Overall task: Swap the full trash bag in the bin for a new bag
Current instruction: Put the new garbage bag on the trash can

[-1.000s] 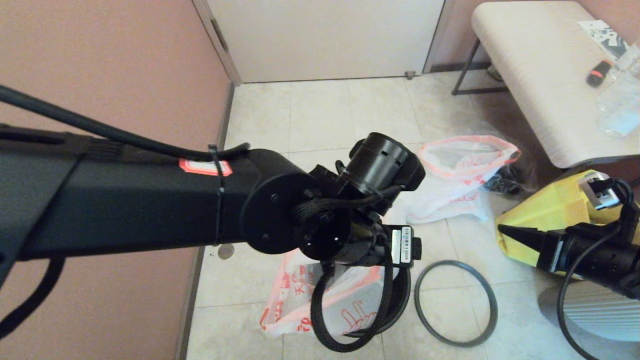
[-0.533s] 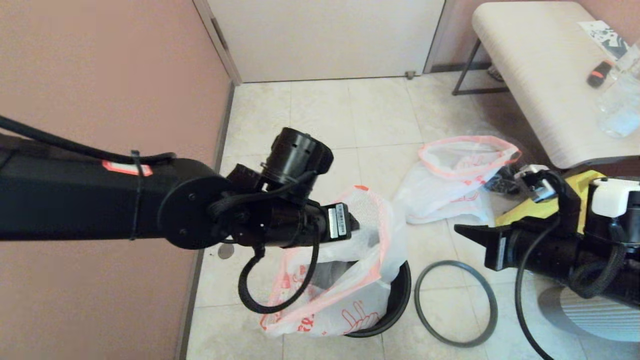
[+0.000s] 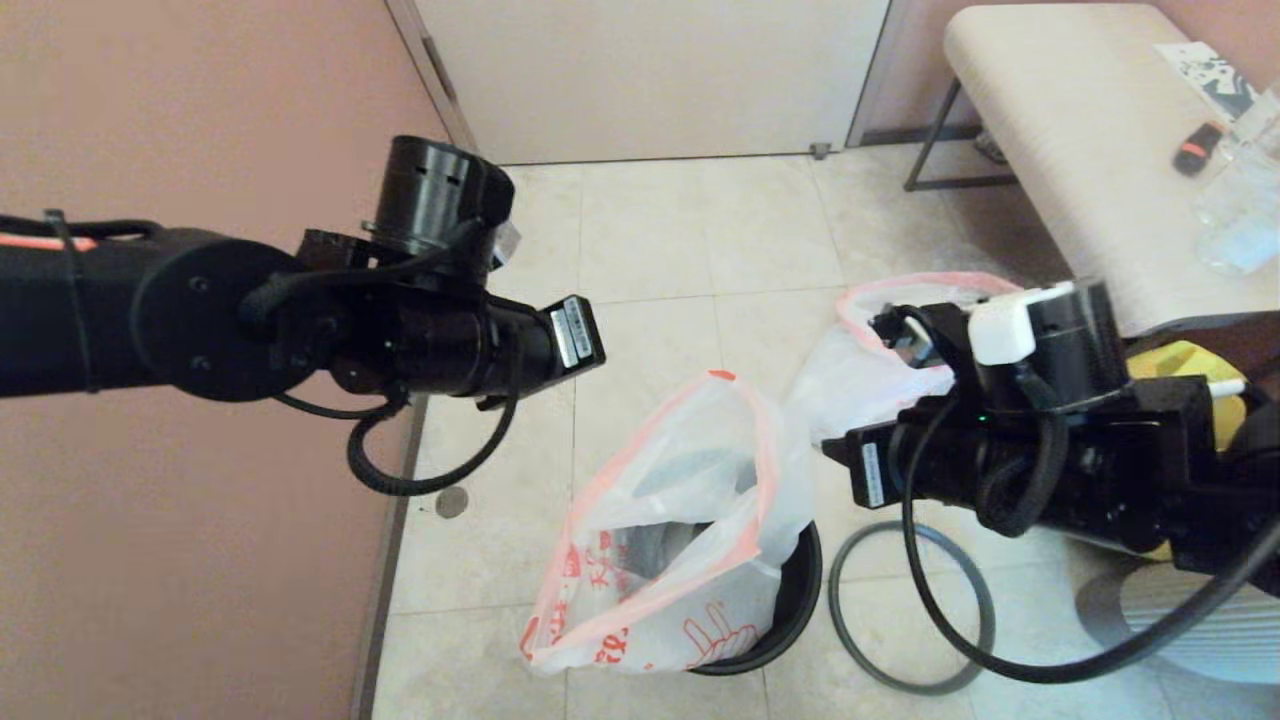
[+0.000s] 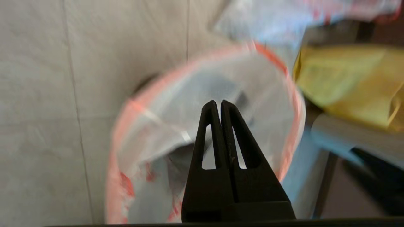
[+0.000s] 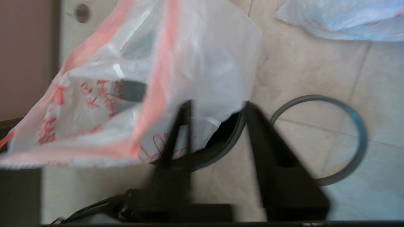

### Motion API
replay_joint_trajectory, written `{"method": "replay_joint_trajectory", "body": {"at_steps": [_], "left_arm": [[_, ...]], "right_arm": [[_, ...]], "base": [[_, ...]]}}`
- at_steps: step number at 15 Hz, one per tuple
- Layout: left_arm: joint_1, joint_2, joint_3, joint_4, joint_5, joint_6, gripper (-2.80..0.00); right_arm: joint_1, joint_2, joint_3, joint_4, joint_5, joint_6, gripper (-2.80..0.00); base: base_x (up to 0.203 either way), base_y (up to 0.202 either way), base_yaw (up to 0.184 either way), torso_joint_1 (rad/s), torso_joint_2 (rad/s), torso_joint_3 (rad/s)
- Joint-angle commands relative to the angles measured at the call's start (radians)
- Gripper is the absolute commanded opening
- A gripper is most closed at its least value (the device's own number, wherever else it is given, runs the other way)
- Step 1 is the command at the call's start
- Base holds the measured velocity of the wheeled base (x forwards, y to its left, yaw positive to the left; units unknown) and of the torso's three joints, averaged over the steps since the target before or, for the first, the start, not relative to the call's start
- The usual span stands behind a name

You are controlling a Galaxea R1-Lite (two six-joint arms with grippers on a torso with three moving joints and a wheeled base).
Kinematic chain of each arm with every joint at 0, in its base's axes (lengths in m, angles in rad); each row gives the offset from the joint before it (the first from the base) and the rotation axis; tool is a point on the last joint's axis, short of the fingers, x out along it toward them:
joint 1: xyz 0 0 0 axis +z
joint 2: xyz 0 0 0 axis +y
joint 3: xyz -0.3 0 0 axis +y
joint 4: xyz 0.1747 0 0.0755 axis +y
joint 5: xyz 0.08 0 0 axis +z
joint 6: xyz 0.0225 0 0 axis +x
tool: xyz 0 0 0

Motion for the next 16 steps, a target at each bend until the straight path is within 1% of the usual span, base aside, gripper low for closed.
{"method": "replay_joint_trajectory", "body": {"at_steps": [1,3,5,7,10,12,15,16], "left_arm": [[0.039,-0.021,-0.014,0.001,-0.005,0.001,-2.8],[0.059,-0.028,-0.02,0.017,-0.005,0.019,-2.8],[0.061,-0.024,-0.03,0.06,-0.005,0.019,-2.8],[0.062,-0.013,-0.024,0.063,-0.005,0.02,-2.8],[0.062,-0.008,-0.024,0.061,-0.005,0.019,-2.8],[0.061,0.002,-0.027,0.06,-0.005,0.018,-2.8],[0.061,0.002,-0.027,0.057,-0.005,0.016,-2.8],[0.062,0.0,-0.027,0.058,-0.005,0.016,-2.8]], "right_arm": [[0.028,0.095,-0.092,0.033,-0.029,0.0,0.0],[0.059,0.15,-0.165,0.061,-0.054,0.006,0.0],[0.085,0.188,-0.193,0.063,-0.095,0.008,0.0],[0.089,0.227,-0.218,0.059,-0.123,0.008,0.0],[0.097,0.248,-0.235,0.058,-0.132,0.006,0.0],[0.096,0.293,-0.24,0.053,-0.197,0.005,0.0],[0.079,0.353,-0.268,0.041,-0.208,0.001,0.0],[0.071,0.368,-0.283,0.04,-0.205,-0.001,-2.8]], "base": [[0.0,0.0,0.0,0.0,0.0,0.0],[0.0,0.0,0.0,0.0,0.0,0.0],[0.0,0.0,0.0,0.0,0.0,0.0],[0.0,0.0,0.0,0.0,0.0,0.0],[0.0,0.0,0.0,0.0,0.0,0.0],[0.0,0.0,0.0,0.0,0.0,0.0],[0.0,0.0,0.0,0.0,0.0,0.0],[0.0,0.0,0.0,0.0,0.0,0.0]]}}
